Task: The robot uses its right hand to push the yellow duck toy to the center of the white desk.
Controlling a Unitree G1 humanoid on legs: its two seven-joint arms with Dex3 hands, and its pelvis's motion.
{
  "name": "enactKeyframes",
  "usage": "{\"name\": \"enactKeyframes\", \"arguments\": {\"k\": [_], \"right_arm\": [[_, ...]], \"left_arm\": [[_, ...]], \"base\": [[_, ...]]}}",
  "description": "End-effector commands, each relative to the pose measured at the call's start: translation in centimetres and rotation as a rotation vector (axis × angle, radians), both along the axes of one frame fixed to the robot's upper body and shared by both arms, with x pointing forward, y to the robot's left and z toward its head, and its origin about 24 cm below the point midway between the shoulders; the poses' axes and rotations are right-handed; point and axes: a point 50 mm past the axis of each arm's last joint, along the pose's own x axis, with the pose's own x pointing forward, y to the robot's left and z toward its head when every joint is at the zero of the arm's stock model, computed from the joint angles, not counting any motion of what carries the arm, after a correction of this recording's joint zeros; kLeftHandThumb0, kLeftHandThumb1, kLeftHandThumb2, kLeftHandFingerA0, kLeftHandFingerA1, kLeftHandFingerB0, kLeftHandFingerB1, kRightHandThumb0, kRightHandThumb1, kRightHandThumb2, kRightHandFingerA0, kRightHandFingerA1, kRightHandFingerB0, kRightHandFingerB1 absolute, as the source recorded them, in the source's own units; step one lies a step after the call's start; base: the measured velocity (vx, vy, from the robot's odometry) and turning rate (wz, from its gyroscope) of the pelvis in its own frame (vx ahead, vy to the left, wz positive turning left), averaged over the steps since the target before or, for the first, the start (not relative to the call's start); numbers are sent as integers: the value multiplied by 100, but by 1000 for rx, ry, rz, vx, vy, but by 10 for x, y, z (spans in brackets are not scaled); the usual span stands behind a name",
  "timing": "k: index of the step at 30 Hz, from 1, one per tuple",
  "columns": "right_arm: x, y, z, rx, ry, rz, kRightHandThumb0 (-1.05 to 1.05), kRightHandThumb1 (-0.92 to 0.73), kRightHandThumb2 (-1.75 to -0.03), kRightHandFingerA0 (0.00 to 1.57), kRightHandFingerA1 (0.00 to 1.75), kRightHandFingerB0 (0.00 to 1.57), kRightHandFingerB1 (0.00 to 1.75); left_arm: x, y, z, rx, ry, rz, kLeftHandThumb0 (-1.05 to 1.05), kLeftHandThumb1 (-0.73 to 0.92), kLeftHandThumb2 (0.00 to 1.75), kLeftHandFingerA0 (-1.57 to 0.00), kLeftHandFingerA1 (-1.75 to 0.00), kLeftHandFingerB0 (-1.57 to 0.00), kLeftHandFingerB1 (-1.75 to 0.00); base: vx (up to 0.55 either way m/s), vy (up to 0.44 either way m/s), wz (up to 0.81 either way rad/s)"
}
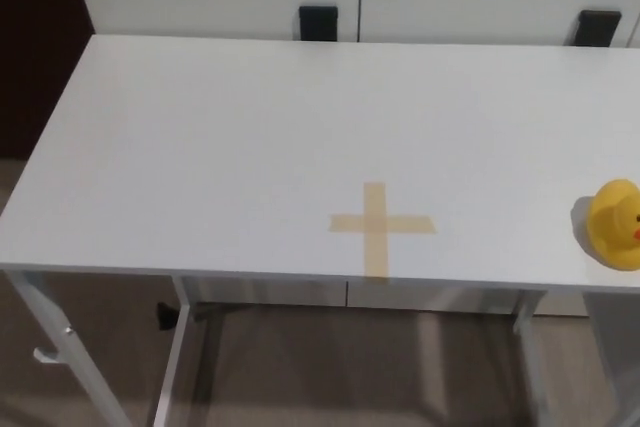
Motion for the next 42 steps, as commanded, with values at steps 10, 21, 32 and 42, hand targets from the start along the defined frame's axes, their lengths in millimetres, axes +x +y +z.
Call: {"name": "enactKeyframes", "arguments": {"k": [10, 21, 32, 42], "right_arm": [[70, -39, 98, -123, -602, -84, -78, -83, -66, 14, 65, 13, 50], [167, 11, 159, -93, -840, 152, -92, -74, -82, 31, 54, 24, 44], [219, 79, 140, 107, -739, 426, -37, -52, -113, 0, 50, 0, 49], [230, 109, 92, 198, -617, 413, -84, -92, -75, 20, 43, 16, 35]], "left_arm": [[3, 2, 3, -7, -43, 0, -28, 56, 84, -77, -101, -80, -78], [2, -1, 0, -22, -44, 13, -29, 57, 82, -72, -96, -78, -79], [2, -6, -3, -22, -22, -11, -27, 57, 84, -73, -99, -77, -78], [4, -6, -3, -23, -29, -12, -28, 56, 78, -69, -93, -78, -76]], "base": [[-1, 1, -1], [14, -1, 3], [0, 0, 0], [0, 0, 0]]}}
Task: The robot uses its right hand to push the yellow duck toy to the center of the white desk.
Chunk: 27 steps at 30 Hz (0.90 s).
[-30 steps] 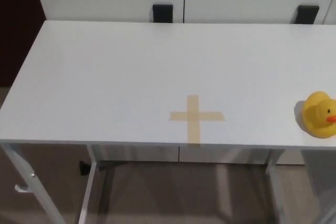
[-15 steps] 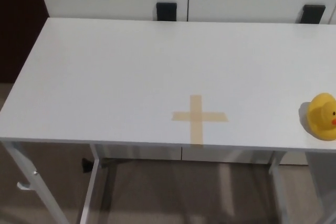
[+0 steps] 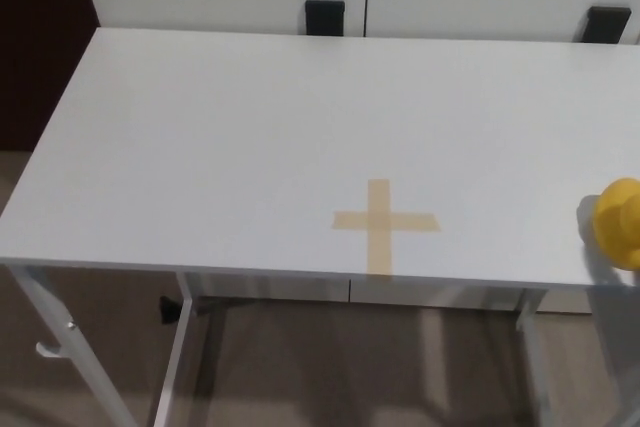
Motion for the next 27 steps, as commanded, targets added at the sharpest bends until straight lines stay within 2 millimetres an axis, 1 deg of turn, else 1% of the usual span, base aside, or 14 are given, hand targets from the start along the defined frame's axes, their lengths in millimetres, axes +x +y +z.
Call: {"name": "enactKeyframes", "arguments": {"k": [1, 2, 3, 7, 10, 11, 14, 16, 18, 19, 20, 21, 23, 27], "right_arm": [[2, 11, -23, 5, 84, -7, -83, -92, -77, 21, 44, 16, 36], [2, 12, -24, 7, 85, -9, -83, -92, -77, 21, 44, 16, 36], [3, 13, -27, 13, 93, -7, -86, -92, -74, 22, 44, 16, 35], [4, 19, -32, 17, 108, 6, -86, -92, -76, 23, 45, 17, 35], [6, 28, -35, -4, 112, 40, -88, -91, -77, 25, 47, 17, 37], [7, 34, -38, -10, 132, 58, -86, -92, -76, 23, 44, 17, 35], [7, 38, -40, -12, 140, 68, -84, -92, -75, 22, 44, 17, 36], [10, 47, -43, -5, 144, 88, -84, -92, -75, 25, 46, 19, 37], [11, 50, -44, -4, 149, 91, -85, -92, -74, 26, 45, 19, 36], [13, 54, -44, -7, 150, 100, -82, -92, -74, 28, 45, 21, 37], [13, 54, -44, -7, 150, 100, -82, -92, -74, 28, 45, 21, 37], [15, 58, -43, -10, 149, 110, -82, -92, -74, 28, 45, 21, 37], [15, 59, -44, -15, 150, 113, -83, -92, -75, 28, 45, 21, 37], [20, 68, -42, -24, 148, 135, -83, -92, -75, 29, 45, 22, 37]], "left_arm": [[0, 0, 0, 9, -19, -14, -30, 57, 79, -71, -96, -77, -76], [1, 0, 1, 8, -19, -10, -30, 57, 79, -71, -96, -77, -76], [2, 0, 1, 4, -23, -6, -25, 54, 86, -73, -98, -79, -80], [3, 1, 2, 5, -22, -21, -25, 54, 88, -72, -97, -78, -79], [3, 1, 3, 5, -23, -20, -26, 54, 87, -73, -99, -77, -79], [3, 0, 2, 6, -17, -28, -28, 57, 83, -73, -98, -76, -77], [2, 0, 1, 5, -22, -27, -27, 55, 84, -73, -99, -76, -77], [2, -2, 0, 5, -15, -25, -27, 55, 80, -73, -96, -79, -76], [2, -2, 0, 1, -16, -21, -27, 56, 80, -74, -98, -78, -75], [2, -2, 0, -4, -16, -18, -27, 56, 82, -75, -97, -78, -75], [2, -2, 0, -4, -16, -18, -27, 56, 82, -75, -97, -78, -75], [2, -2, -1, -7, -16, -17, -27, 56, 82, -75, -97, -78, -75], [2, -3, -1, -10, -18, -16, -25, 55, 84, -75, -96, -78, -75], [1, -5, -3, -12, -11, -22, -27, 55, 84, -74, -97, -80, -78]], "base": [[0, 0, 0], [0, 0, 0], [0, 0, 0], [0, 0, 0], [0, 0, 0], [0, 0, 0], [0, 0, 0], [0, 0, 0], [0, 0, 0], [0, 0, 0], [0, 0, 0], [0, 0, 0], [0, 0, 0], [0, 0, 0]]}}
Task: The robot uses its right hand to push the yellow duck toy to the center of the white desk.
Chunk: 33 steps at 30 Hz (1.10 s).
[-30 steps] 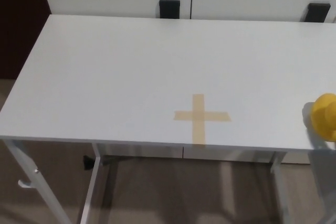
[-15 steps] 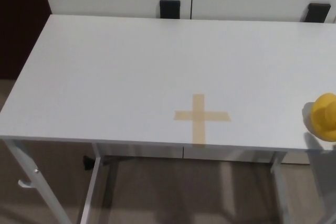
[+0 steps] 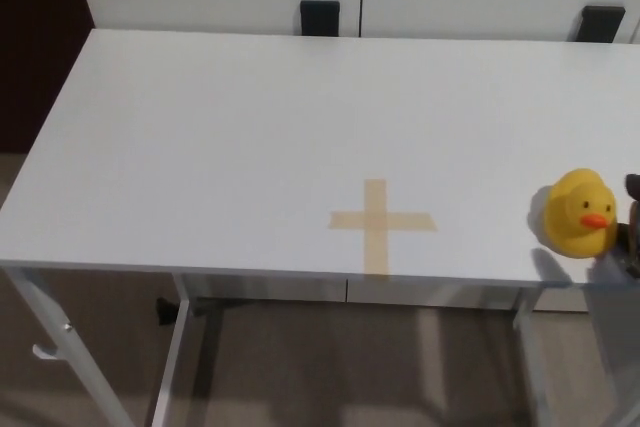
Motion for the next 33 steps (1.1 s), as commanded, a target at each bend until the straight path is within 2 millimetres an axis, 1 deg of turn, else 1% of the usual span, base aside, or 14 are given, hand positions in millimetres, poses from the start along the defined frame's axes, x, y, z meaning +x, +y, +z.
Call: {"name": "enactKeyframes", "arguments": {"k": [1, 3, 4, 7, 12, 18, 20, 21, 23, 26, 28, 29, 30, 33], "right_arm": [[5, 9, 1, -30, 5, 21, -83, -92, -75, 29, 45, 22, 37], [9, 14, 4, -45, -2, 35, -84, -91, -76, 30, 46, 24, 38], [11, 18, 6, -53, -6, 51, -84, -91, -76, 29, 46, 24, 38], [15, 25, 8, -71, -6, 81, -85, -92, -74, 30, 45, 26, 38], [17, 29, 9, -88, -6, 107, -88, -92, -74, 30, 45, 25, 38], [19, 30, 12, -135, -1, 144, -83, -92, -74, 34, 47, 29, 38], [20, 32, 13, -136, -4, 152, -81, -92, -70, 33, 47, 29, 38], [22, 35, 14, -143, -7, 162, -81, -92, -75, 33, 47, 29, 38], [24, 38, 15, -152, -10, 173, -81, -92, -75, 33, 47, 29, 38], [26, 46, 15, -147, -7, 193, -81, -92, -76, 33, 49, 30, 38], [27, 57, 14, -146, -11, 219, -80, -92, -76, 33, 48, 30, 37], [27, 65, 11, -146, -11, 233, -80, -92, -72, 30, 49, 29, 38], [27, 71, 9, -147, -9, 242, -80, -92, -72, 30, 49, 29, 38], [28, 78, 7, -152, -6, 241, -84, -92, -75, 27, 48, 27, 36]], "left_arm": [[0, 0, 0, -1, -17, -16, -27, 55, 84, -74, -97, -80, -78], [1, -1, 0, -7, -15, -9, -24, 54, 88, -75, -96, -79, -76], [2, -1, 0, -6, -19, -7, -23, 53, 90, -78, -97, -81, -76], [3, -2, 0, -2, -24, -16, -24, 52, 87, -76, -97, -80, -78], [4, -2, 0, -7, -30, -11, -28, 54, 83, -76, -96, -80, -77], [6, -1, 2, -4, -31, -13, -25, 51, 89, -78, -98, -81, -76], [6, -1, 2, 2, -36, -22, -24, 50, 90, -79, -99, -82, -78], [6, -1, 2, 2, -38, -22, -25, 52, 86, -78, -101, -82, -78], [7, -1, 2, 1, -39, -22, -25, 52, 86, -78, -101, -82, -78], [7, -1, 2, 5, -38, -26, -26, 53, 85, -78, -99, -81, -77], [8, 0, 3, 5, -37, -27, -22, 50, 89, -76, -98, -80, -78], [8, -1, 3, 3, -37, -27, -26, 51, 84, -80, -101, -83, -79], [7, -2, 1, 3, -38, -26, -26, 51, 84, -80, -101, -83, -79], [8, -3, 1, -1, -35, -20, -24, 52, 88, -78, -98, -83, -79]], "base": [[0, 0, 0], [0, 0, 0], [0, 0, 0], [0, 0, 0], [0, 0, 0], [0, 0, 0], [0, 0, 0], [0, 0, 0], [0, 0, 0], [0, 0, 0], [0, 0, 0], [0, 0, 0], [0, 0, 0], [0, 0, 0]]}}
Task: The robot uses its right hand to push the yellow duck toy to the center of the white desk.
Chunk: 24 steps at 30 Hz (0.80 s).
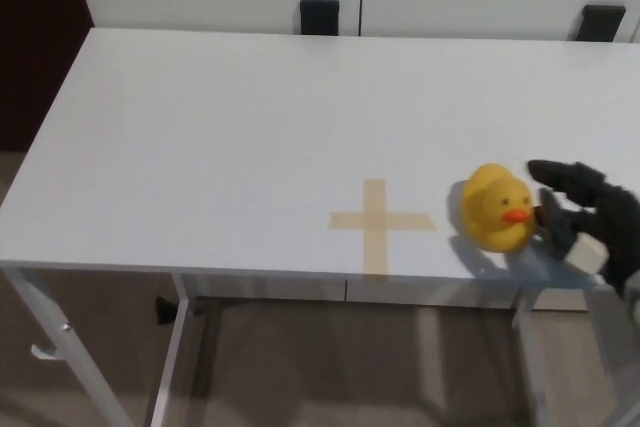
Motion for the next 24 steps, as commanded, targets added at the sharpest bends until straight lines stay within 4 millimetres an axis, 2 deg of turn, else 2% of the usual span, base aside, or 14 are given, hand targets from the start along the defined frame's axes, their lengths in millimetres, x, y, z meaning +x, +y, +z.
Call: {"name": "enactKeyframes", "arguments": {"k": [1, 5, 9, 10, 13, 14, 16, 17, 18, 19, 22, 24], "right_arm": [[3, 20, -2, -24, -7, 19, -84, -92, -75, 27, 48, 27, 36], [2, 30, -7, -22, 2, 15, -86, -92, -77, 19, 45, 20, 34], [2, 36, -9, -11, 5, 10, -86, -92, -77, 17, 45, 19, 34], [3, 40, -9, -3, 3, 11, -93, -80, -91, 12, 46, 15, 39], [4, 47, -9, 9, 0, 14, -93, -80, -92, 12, 46, 15, 39], [4, 49, -9, 12, 0, 19, -94, -80, -92, 12, 47, 14, 39], [4, 52, -9, 15, 1, 25, -94, -80, -92, 12, 47, 14, 39], [4, 56, -9, 11, 2, 32, -91, -79, -94, 13, 50, 15, 40], [4, 56, -9, 11, 2, 32, -91, -79, -94, 13, 50, 15, 40], [4, 58, -9, 7, 1, 35, -85, -92, -79, 15, 47, 18, 36], [4, 61, -9, 3, 2, 35, -86, -92, -79, 15, 47, 19, 36], [3, 65, -10, 4, 0, 41, -85, -92, -79, 16, 47, 17, 35]], "left_arm": [[3, 0, 1, 3, -22, -13, -24, 52, 88, -78, -98, -83, -79], [4, -1, 1, -5, -20, -16, -24, 51, 90, -77, -98, -80, -78], [4, 0, 2, -2, -20, -26, -25, 51, 90, -79, -100, -81, -79], [4, -1, 1, 0, -21, -27, -26, 52, 83, -79, -98, -81, -78], [4, -2, 0, 0, -23, -26, -26, 52, 85, -79, -99, -81, -79], [4, -2, 1, -1, -25, -26, -24, 51, 91, -77, -97, -81, -80], [5, -1, 1, -2, -26, -26, -24, 51, 91, -77, -97, -81, -80], [5, -1, 2, -3, -27, -27, -27, 52, 85, -80, -100, -81, -81], [5, -1, 2, -3, -27, -27, -27, 52, 85, -80, -100, -81, -81], [5, -1, 2, 0, -26, -31, -29, 51, 82, -79, -100, -82, -81], [5, -2, 1, 0, -23, -33, -29, 53, 79, -80, -99, -80, -81], [5, -3, 0, -1, -22, -33, -26, 52, 85, -82, -100, -81, -81]], "base": [[0, 0, 0], [0, 0, 0], [0, 0, 0], [0, 0, 0], [0, 0, 0], [0, 0, 0], [0, 0, 0], [0, 0, 0], [0, 0, 0], [0, 0, 0], [0, 0, 0], [0, 0, 0]]}}
